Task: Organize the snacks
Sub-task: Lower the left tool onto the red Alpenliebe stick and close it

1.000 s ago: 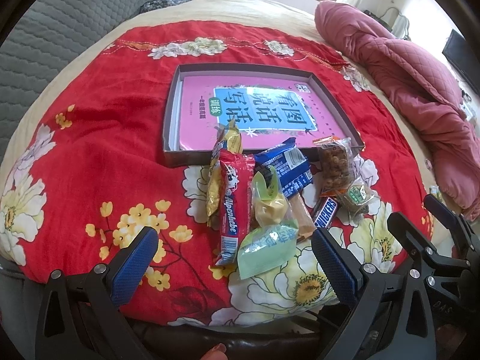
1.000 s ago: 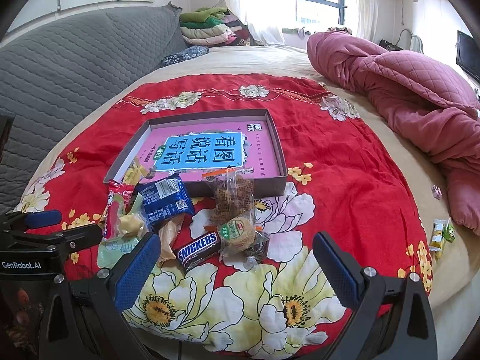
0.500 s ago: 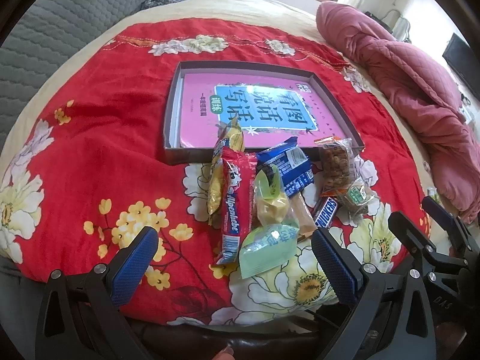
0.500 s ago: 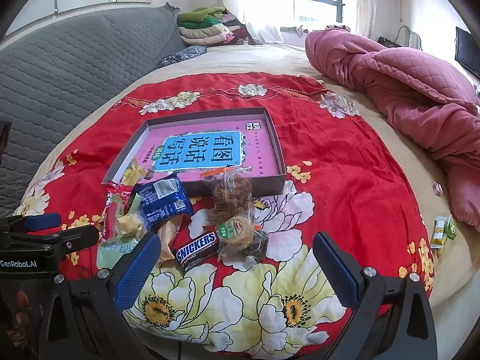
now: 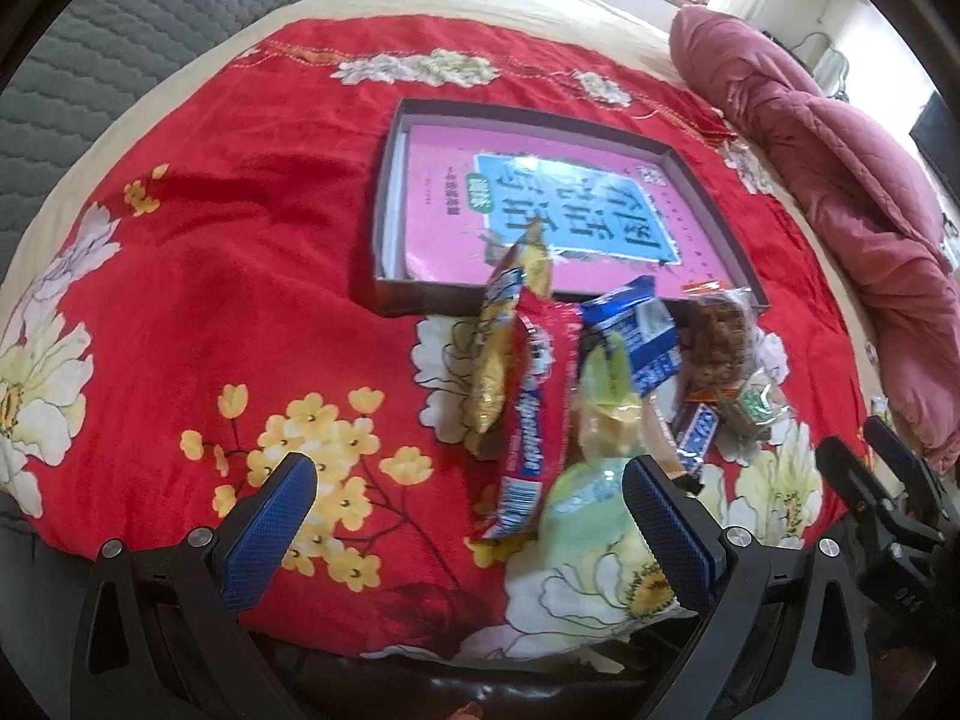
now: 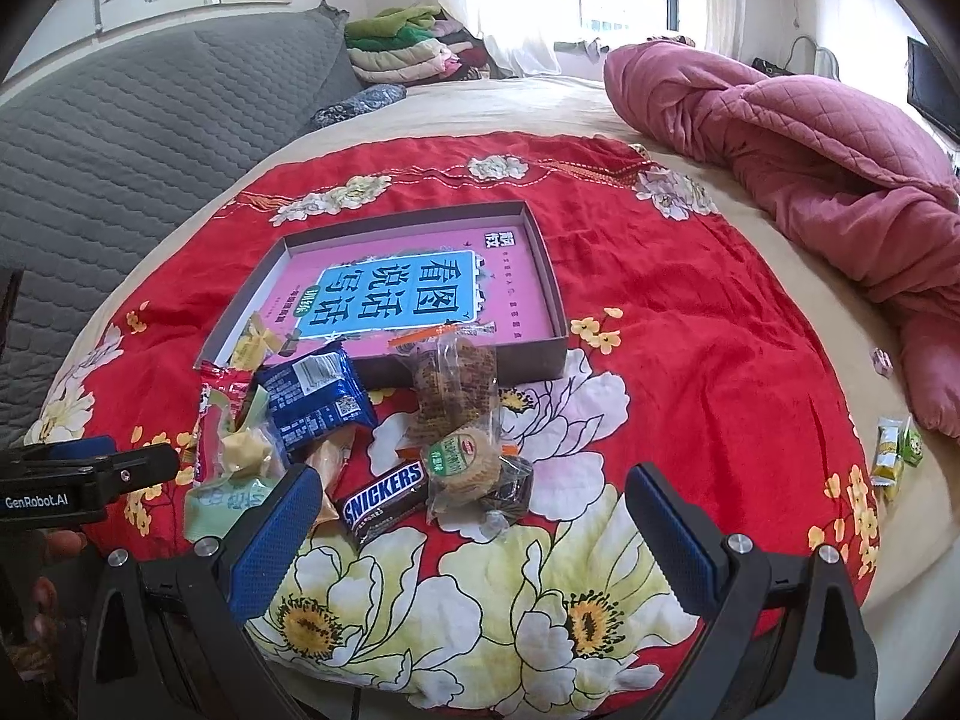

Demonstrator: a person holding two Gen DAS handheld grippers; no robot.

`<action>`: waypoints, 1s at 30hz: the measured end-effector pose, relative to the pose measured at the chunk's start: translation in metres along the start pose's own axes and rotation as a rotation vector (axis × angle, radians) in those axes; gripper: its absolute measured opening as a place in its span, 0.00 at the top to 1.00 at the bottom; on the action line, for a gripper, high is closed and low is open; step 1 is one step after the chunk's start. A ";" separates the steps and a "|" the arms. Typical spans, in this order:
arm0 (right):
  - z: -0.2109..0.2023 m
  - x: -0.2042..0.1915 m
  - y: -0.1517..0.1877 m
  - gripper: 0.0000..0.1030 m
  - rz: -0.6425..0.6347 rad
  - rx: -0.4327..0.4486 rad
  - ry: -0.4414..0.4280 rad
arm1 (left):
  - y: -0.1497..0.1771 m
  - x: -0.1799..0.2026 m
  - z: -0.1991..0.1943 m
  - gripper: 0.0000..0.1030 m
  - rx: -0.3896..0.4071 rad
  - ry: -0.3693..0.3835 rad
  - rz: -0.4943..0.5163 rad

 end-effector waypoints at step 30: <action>0.040 0.013 0.000 0.01 0.054 -0.056 -0.025 | 0.002 0.003 0.047 0.60 -0.126 0.204 -0.049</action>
Point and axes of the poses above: each gripper's, at about its wrist camera, not at the fingertips, and z roughly the way its jaws point, x to its right, y to its underside, the point moved 4 cm from there along z, roughly the way its jaws point, and after that the axes turned 5 degrees about z, right-handed, at the moved point
